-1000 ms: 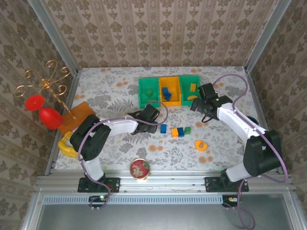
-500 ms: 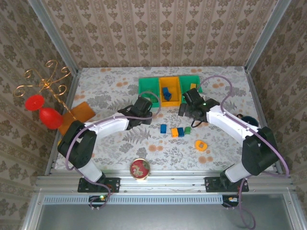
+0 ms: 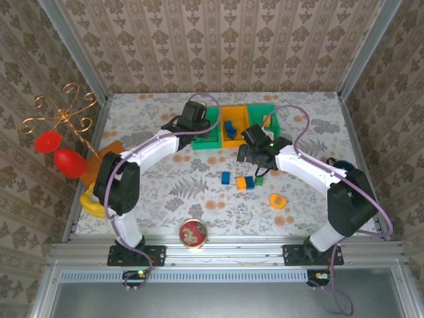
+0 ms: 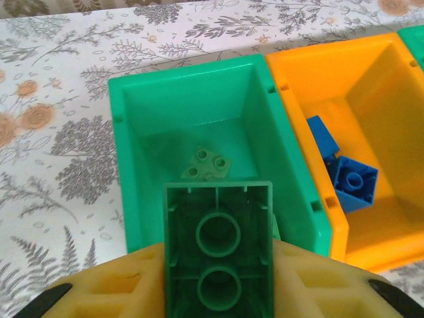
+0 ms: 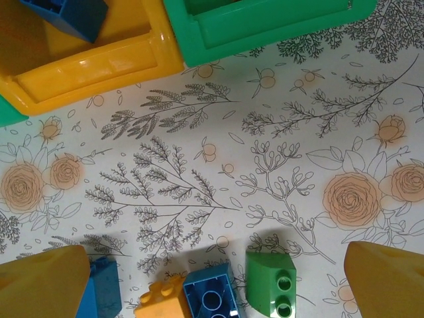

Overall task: Sort the legos into containers by color
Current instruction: Place the lego in the container.

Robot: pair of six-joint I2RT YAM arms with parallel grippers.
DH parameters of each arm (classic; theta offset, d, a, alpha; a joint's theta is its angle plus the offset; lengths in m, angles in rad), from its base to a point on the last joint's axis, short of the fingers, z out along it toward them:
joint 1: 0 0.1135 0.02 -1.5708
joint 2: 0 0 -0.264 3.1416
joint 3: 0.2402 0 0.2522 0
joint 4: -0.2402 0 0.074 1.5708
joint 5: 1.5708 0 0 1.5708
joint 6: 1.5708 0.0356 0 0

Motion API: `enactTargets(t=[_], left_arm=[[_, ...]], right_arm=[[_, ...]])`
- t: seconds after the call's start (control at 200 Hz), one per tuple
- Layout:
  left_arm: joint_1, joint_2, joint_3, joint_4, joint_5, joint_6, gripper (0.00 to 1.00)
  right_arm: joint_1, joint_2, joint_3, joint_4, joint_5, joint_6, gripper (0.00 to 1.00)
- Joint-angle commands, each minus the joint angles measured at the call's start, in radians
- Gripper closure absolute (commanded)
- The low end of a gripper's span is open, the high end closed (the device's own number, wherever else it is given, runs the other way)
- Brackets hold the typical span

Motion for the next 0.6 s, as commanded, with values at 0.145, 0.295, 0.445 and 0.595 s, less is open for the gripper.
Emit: enactTargets(t=[0.145, 0.295, 0.445, 0.595], left_arm=[[0.015, 0.139, 0.134, -0.041, 0.024, 0.052, 0.61], [0.018, 0.160, 0.149, -0.043, 0.018, 0.050, 0.60], [0.023, 0.172, 0.149, -0.042, 0.016, 0.046, 0.54], [0.026, 0.160, 0.145, -0.045, 0.018, 0.034, 0.50]], right_arm=[[0.004, 0.016, -0.014, 0.008, 0.028, 0.046, 0.00], [0.008, 0.032, -0.009, 0.018, 0.015, 0.050, 0.00], [0.016, 0.044, -0.001, 0.022, 0.008, 0.046, 0.00], [0.028, 0.056, 0.012, 0.015, 0.000, 0.036, 0.00]])
